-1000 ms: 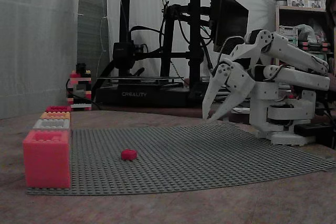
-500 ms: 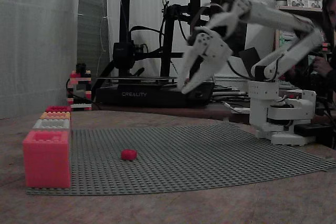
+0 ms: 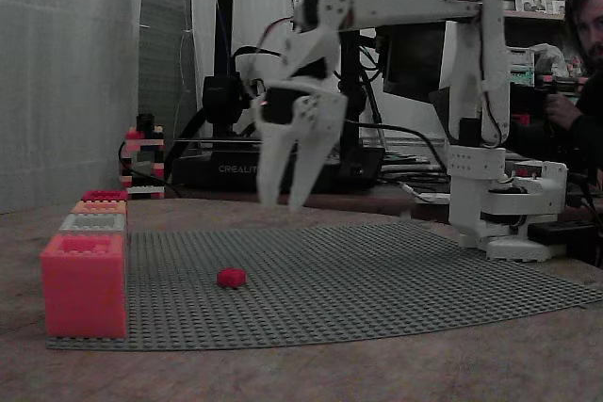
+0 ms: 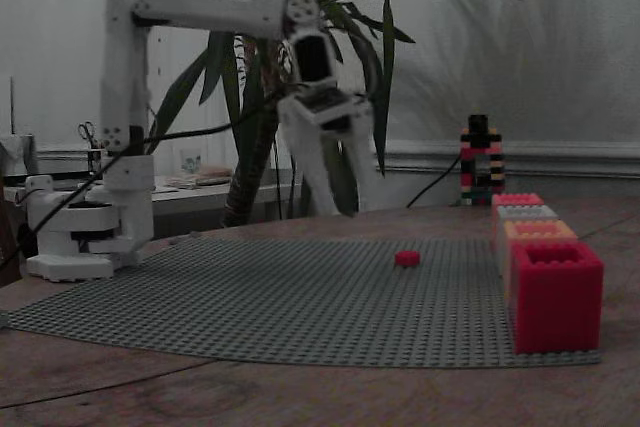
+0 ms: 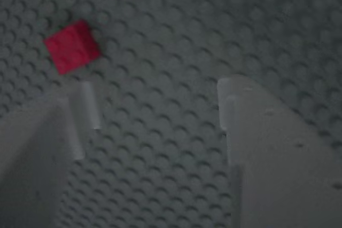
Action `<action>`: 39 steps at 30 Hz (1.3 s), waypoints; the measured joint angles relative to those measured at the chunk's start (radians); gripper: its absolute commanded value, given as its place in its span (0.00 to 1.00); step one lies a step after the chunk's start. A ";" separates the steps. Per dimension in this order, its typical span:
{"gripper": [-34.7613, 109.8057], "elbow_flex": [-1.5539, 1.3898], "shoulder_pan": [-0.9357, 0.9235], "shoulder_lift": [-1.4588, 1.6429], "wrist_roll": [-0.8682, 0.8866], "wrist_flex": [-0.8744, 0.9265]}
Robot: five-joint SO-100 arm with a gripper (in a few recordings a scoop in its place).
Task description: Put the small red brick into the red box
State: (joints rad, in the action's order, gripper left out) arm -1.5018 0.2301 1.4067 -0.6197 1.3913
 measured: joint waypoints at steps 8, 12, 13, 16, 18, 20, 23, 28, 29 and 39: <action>0.39 0.170 0.017 -0.213 -0.018 -0.018; 0.40 0.206 0.038 -0.265 -0.018 -0.035; 0.40 0.213 0.046 -0.275 -0.018 -0.035; 0.40 0.244 0.067 -0.307 -0.018 -0.051; 0.39 0.258 0.077 -0.330 -0.018 -0.054; 0.39 0.276 0.080 -0.354 -0.018 -0.066; 0.39 0.302 0.080 -0.388 -0.018 -0.086; 0.39 0.333 0.080 -0.430 -0.011 -0.103; 0.39 0.339 0.080 -0.434 -0.011 -0.103; 0.31 0.360 0.104 -0.457 0.005 -0.103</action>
State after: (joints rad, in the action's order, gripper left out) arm -1.1413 0.3344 0.9495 -0.6151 1.2885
